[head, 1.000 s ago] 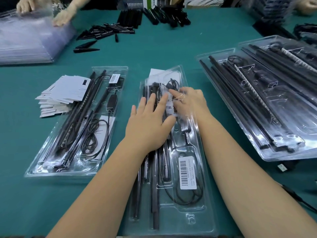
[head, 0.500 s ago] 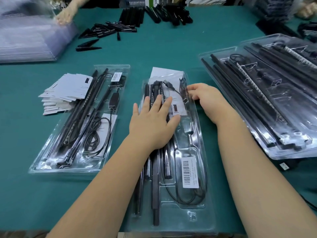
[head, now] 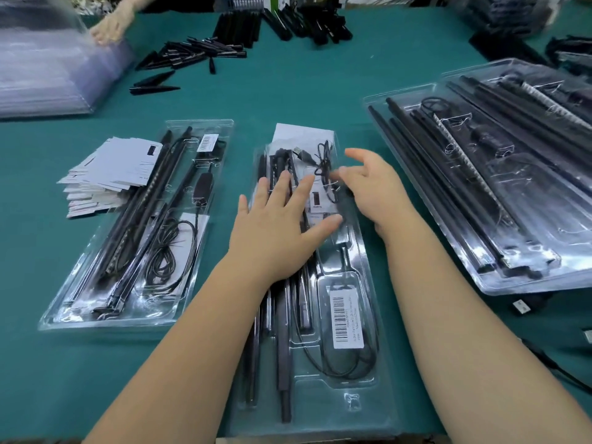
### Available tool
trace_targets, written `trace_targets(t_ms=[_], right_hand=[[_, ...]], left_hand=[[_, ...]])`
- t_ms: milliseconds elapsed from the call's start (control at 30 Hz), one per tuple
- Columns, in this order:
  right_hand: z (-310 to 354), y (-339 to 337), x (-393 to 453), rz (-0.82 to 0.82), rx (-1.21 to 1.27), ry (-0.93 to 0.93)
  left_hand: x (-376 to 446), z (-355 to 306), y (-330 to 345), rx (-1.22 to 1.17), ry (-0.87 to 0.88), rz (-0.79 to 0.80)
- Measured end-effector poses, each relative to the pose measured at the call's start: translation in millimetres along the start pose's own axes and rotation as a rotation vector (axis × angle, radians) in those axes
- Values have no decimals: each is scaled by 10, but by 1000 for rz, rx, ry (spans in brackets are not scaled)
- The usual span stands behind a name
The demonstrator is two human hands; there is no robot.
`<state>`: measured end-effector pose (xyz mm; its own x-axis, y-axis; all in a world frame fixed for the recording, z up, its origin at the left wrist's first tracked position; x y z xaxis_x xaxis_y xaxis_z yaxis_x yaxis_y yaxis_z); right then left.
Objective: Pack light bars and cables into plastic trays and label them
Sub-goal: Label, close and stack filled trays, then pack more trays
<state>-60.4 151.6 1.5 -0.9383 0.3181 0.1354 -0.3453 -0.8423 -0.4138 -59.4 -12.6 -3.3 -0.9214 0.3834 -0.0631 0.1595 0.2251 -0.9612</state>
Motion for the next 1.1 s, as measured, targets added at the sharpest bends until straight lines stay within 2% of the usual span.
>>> trace_targets(t_ms=[67,167,333,400,533,600,700,800,900,967,1000,1100], right_hand=[[-15,6,7,41,88,41],[-15,106,23,69,-36,79],[53,113,1,-86,-203,-4],[65,98,-6,-107,-218,-34],[97,189,9,-17,-584,-98],[94,215,16,21,-671,-92],[45,272,28,135,-703,-80],[31,287,37,155,-704,-61],[75,184,35,17,-510,-62],[48,4,26,-105,-343,21],[42,-57,-3,-119,-352,54],[99,-62,-83,-21,-688,48]], left_hand=[[0,2,-6,-2,12,9],[7,-14,30,72,10,25],[4,-112,-7,202,93,-72],[5,-144,25,183,126,-29],[41,-133,60,173,127,52],[62,-131,55,178,131,73],[94,-116,13,182,141,84],[218,-157,-125,122,137,-42],[269,-245,-148,131,101,-167],[285,-253,-45,130,77,-137],[302,-234,3,94,63,-104],[340,-188,28,12,59,-79]])
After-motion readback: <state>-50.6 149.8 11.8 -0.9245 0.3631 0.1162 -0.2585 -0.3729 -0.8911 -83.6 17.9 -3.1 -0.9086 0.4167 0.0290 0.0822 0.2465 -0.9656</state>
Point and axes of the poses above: each hand's wrist, its own x-axis towards the middle knuckle, its own y-axis out of the palm, z = x × y, the point moved 7 cm from there along x, towards the middle knuckle, and after that the axes turned 7 degrees about -y, right-handed, at the moved point
